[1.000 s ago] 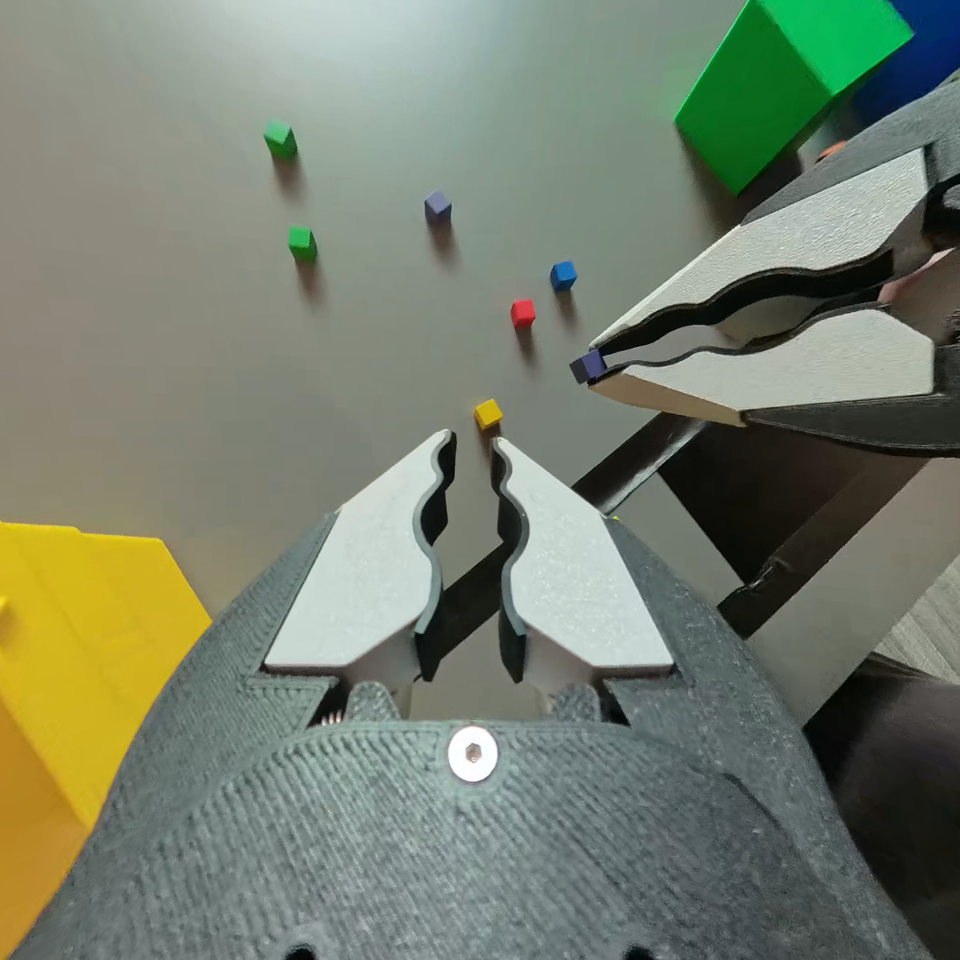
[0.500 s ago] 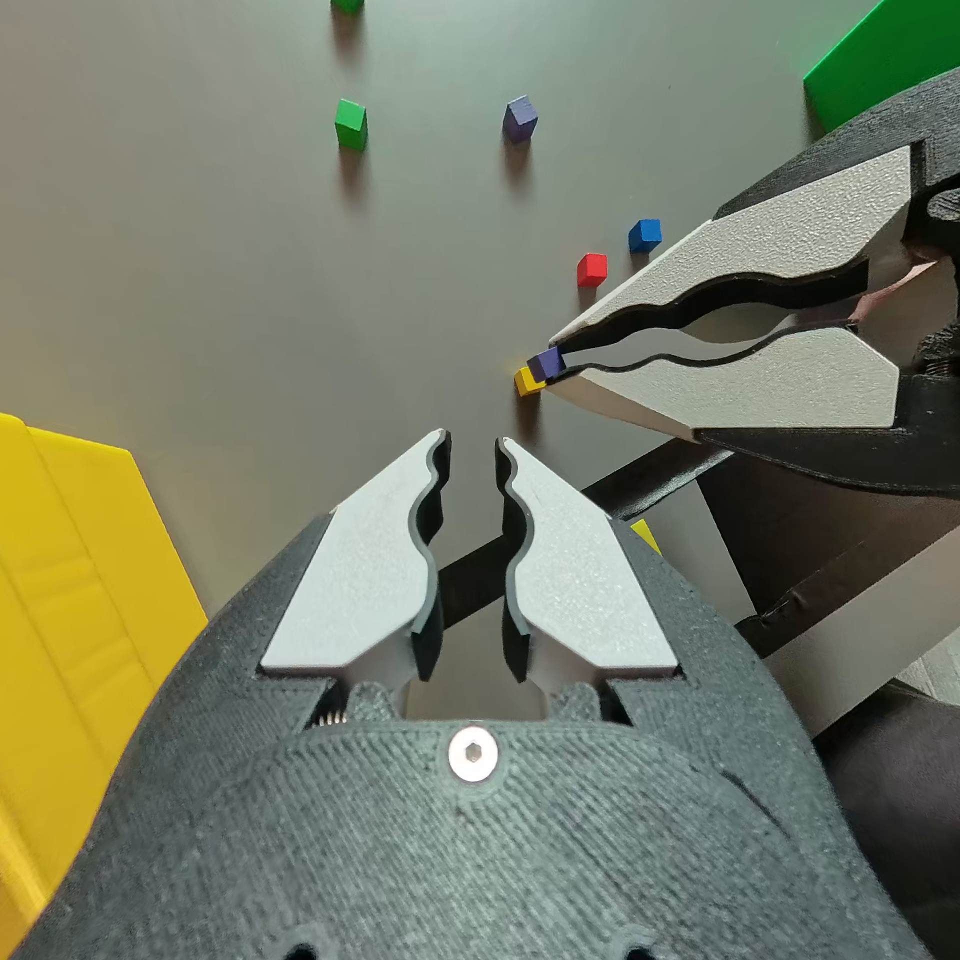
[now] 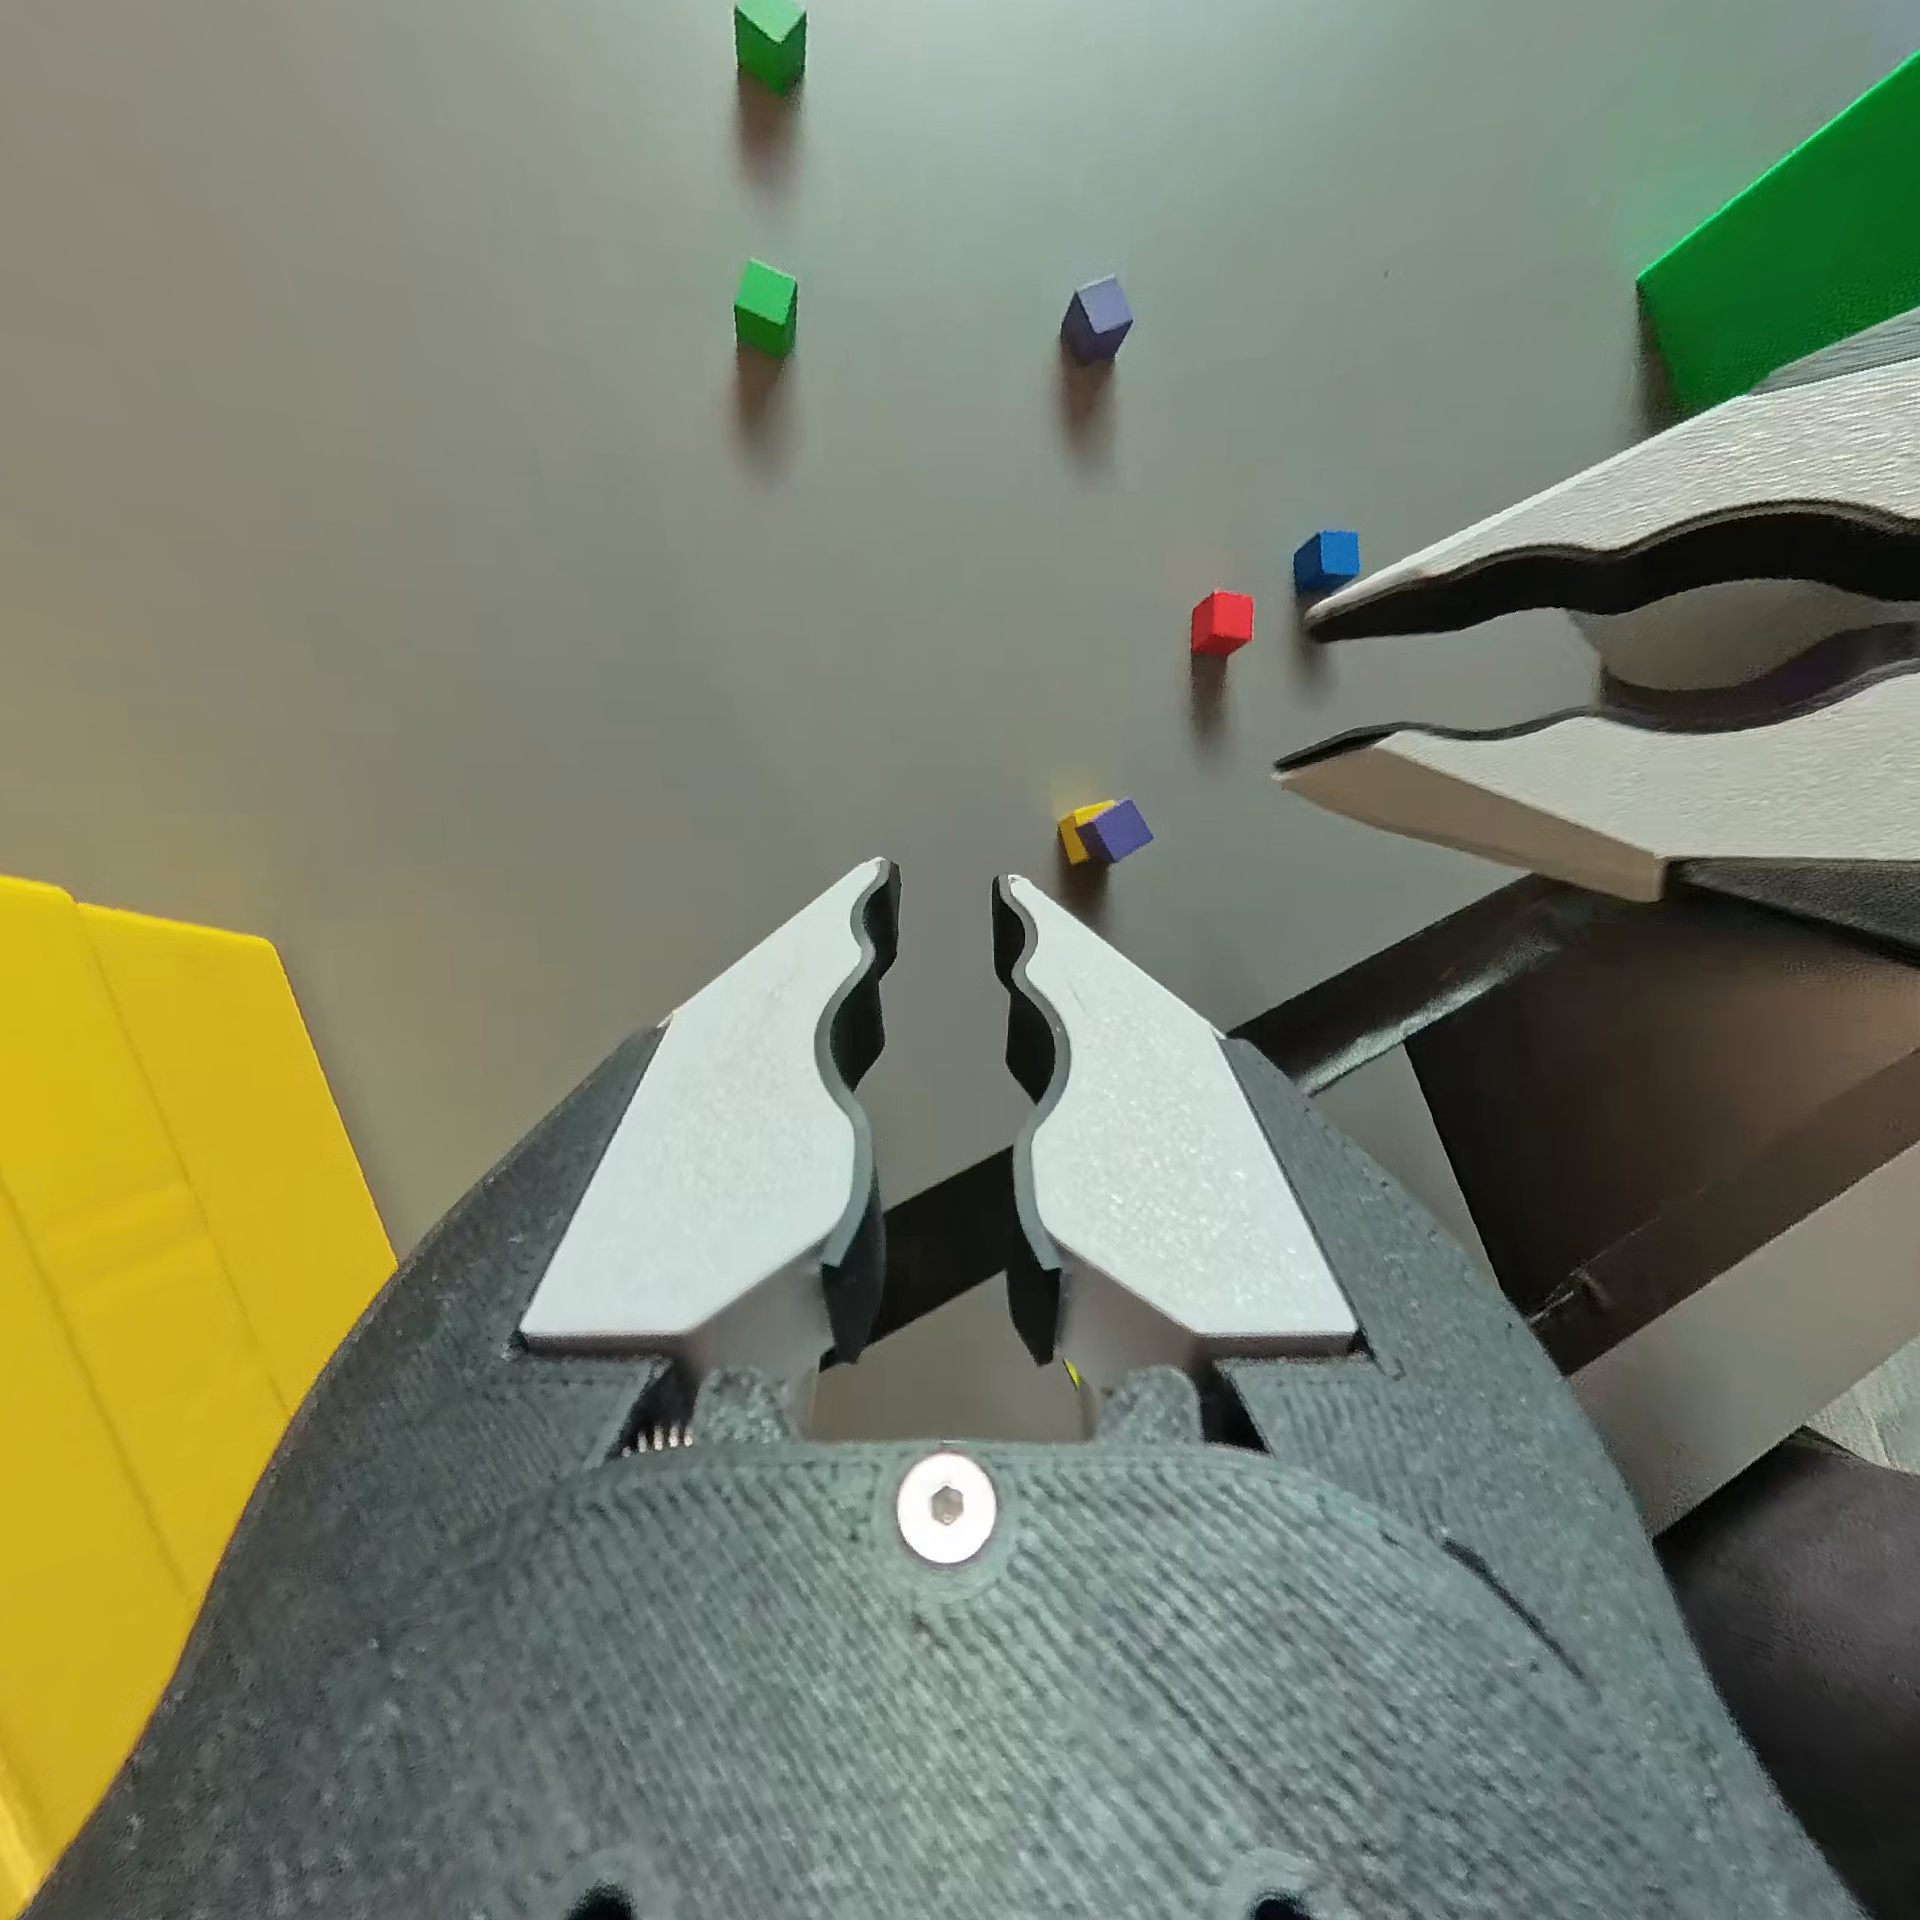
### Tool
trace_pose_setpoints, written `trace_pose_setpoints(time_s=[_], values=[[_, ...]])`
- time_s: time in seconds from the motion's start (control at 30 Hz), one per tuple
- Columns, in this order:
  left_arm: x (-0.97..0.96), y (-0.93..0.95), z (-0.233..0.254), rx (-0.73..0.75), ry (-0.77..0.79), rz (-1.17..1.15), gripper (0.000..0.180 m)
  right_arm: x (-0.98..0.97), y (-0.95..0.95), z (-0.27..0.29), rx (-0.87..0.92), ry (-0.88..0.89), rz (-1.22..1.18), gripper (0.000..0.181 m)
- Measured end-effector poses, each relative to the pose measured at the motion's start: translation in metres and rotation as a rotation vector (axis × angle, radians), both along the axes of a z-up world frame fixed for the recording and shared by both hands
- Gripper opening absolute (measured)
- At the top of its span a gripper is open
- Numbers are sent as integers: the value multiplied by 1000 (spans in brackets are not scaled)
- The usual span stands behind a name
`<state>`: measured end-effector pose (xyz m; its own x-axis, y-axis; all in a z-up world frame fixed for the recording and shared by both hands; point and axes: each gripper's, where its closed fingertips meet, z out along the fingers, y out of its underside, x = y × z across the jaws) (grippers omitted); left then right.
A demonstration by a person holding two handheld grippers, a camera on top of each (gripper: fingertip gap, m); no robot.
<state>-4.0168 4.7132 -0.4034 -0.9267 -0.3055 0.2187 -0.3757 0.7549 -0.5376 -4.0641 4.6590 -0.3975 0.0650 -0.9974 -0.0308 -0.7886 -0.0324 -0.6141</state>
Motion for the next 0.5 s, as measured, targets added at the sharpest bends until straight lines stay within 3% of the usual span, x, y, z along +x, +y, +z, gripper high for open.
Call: trace_pose_setpoints(time_s=[0.13, 0.27, 0.43, 0.5], values=[[11, -20, 1, 1, -28, -17, 17, -12, -37, -4, 6, 13, -166, 31], [27, -44, -2, 12, -49, -19, 23, -14, -47, -21, 9, 83, -168, 35], [50, -69, -16, 62, -66, -9, 24, -11, -49, -29, -26, 107, -133, 12], [57, -79, -21, 79, -72, -16, 26, -13, -50, -29, -17, 113, -137, 11]])
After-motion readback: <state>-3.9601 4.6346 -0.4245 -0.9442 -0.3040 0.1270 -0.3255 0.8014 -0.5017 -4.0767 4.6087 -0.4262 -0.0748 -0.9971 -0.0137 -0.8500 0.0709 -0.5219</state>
